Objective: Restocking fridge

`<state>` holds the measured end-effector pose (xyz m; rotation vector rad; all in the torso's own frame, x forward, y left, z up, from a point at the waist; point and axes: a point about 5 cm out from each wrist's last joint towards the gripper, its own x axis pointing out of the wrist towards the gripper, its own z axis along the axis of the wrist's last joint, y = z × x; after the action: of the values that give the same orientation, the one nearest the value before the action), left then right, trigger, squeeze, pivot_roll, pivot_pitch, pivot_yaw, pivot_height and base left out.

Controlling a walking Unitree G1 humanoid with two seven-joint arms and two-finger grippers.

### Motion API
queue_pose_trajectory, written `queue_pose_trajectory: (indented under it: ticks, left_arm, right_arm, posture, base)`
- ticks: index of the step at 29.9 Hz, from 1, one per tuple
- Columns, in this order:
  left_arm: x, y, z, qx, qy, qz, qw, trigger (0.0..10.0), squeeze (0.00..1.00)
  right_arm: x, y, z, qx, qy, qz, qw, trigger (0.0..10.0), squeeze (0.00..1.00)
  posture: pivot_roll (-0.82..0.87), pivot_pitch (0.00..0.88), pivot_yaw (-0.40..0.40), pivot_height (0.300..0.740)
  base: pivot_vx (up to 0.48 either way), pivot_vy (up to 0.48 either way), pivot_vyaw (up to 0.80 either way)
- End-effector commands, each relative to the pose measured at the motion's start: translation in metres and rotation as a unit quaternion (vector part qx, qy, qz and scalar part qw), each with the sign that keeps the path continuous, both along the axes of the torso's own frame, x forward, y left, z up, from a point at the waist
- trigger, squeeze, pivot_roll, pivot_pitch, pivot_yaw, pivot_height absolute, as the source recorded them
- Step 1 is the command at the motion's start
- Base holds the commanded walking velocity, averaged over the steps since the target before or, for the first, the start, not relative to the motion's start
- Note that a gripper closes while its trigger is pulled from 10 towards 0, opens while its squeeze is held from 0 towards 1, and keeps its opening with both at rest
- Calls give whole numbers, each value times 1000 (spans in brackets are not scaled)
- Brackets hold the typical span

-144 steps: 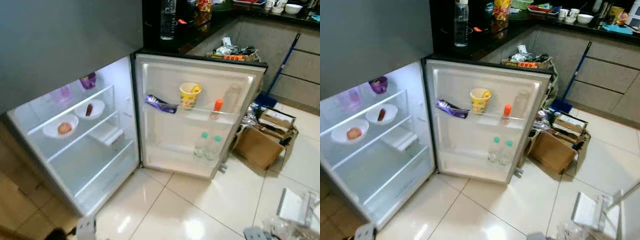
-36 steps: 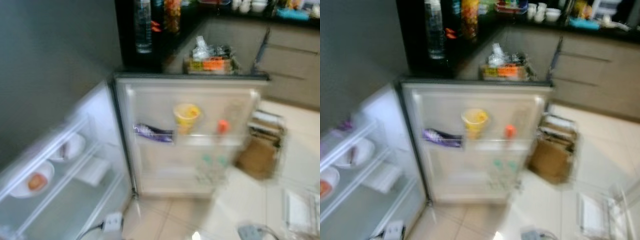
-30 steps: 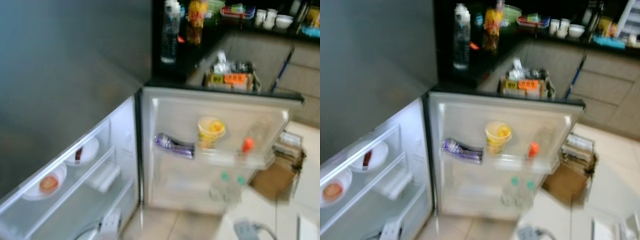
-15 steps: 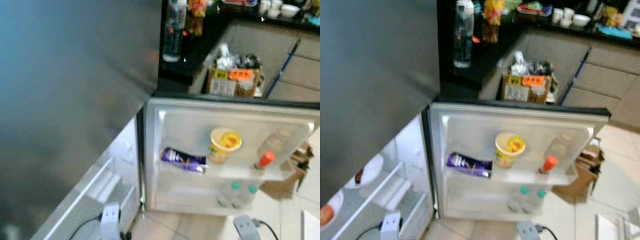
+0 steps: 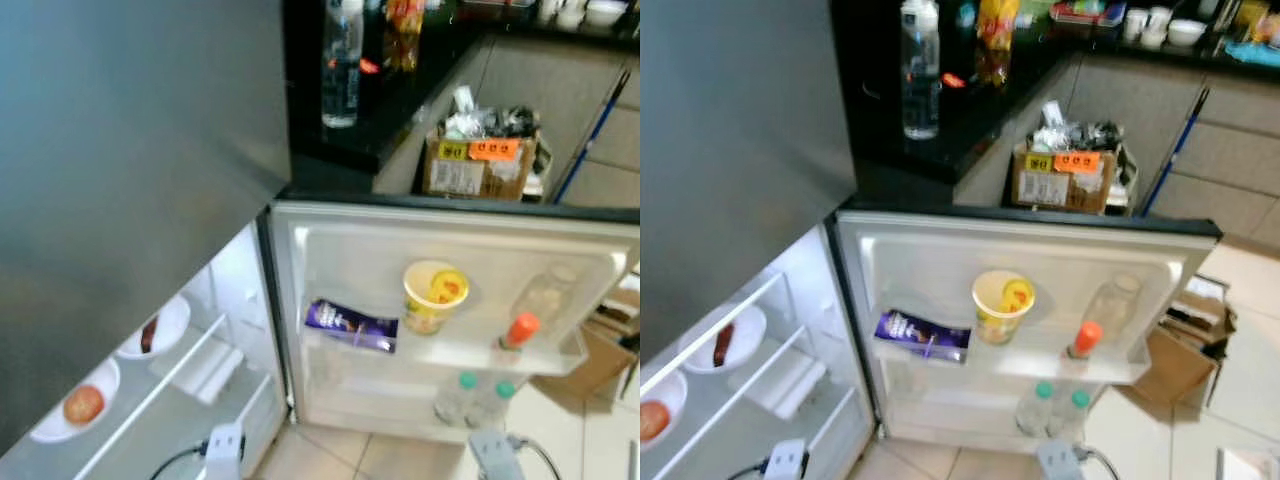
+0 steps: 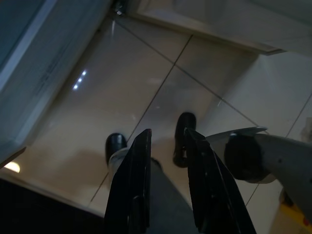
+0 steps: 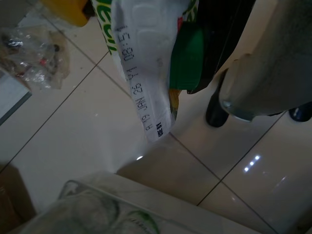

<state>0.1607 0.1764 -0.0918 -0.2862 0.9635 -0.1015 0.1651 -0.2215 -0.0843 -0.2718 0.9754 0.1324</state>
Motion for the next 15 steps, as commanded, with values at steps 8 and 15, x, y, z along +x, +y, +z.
queue_pose_trajectory:
  ticks: [8,15]
  left_arm:
    - [-7,-3,-4,-3,13,3,1000,10000,0]
    - [-10,-8,-4,-18,17,-16,1000,10000,0]
  right_arm:
    - [9,9,3,19,-12,28,999,10000,0]
    - [32,25,14,57,-54,72,994,10000,0]
  posture:
    - [-54,0,-32,740]
    - [-56,0,-32,740]
  base:
    - [0,0,0]
    - [0,-191,0]
